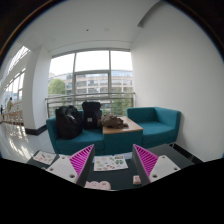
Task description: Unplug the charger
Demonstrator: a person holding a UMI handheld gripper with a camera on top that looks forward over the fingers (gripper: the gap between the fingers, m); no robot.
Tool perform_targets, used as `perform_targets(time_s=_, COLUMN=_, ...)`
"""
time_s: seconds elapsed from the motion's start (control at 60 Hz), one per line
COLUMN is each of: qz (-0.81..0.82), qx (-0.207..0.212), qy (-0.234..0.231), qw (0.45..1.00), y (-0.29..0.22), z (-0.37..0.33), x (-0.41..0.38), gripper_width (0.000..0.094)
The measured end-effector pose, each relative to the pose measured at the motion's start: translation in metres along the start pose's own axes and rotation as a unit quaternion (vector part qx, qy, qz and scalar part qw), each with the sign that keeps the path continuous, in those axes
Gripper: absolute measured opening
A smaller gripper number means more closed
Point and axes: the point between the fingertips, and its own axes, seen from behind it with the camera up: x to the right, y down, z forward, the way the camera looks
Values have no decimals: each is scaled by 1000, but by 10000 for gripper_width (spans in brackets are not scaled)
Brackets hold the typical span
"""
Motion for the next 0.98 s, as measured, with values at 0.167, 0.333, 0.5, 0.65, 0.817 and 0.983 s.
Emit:
perform_targets(time_s=0.167, qz=2, qx=-11, qy=-39, qw=999, y=11, z=-58, x=-78, gripper_width=767)
perform_targets(time_s=0.333, qz=-14, qx=-64, qy=-71, qw=995, y=89, z=-106, x=-152, gripper_width=786)
perform_targets(time_s=0.5, qz=-7, qx=-104, qy=-93, qw=990, y=130, z=-135, x=-193, gripper_width=795)
perform_targets(time_s=0.65, qz=-27, qx=-103, qy=-99, qw=989, y=139, z=-147, x=-210, gripper_width=793)
perform_targets(time_s=0.817, qz=-30, qx=-100, qy=-104, qw=989, y=136, z=-155, x=-217, gripper_width=794)
perform_targets(time_s=0.983, qz=-43, qx=-105, qy=-100, qw=989, y=140, z=-156, x=-218, gripper_width=795)
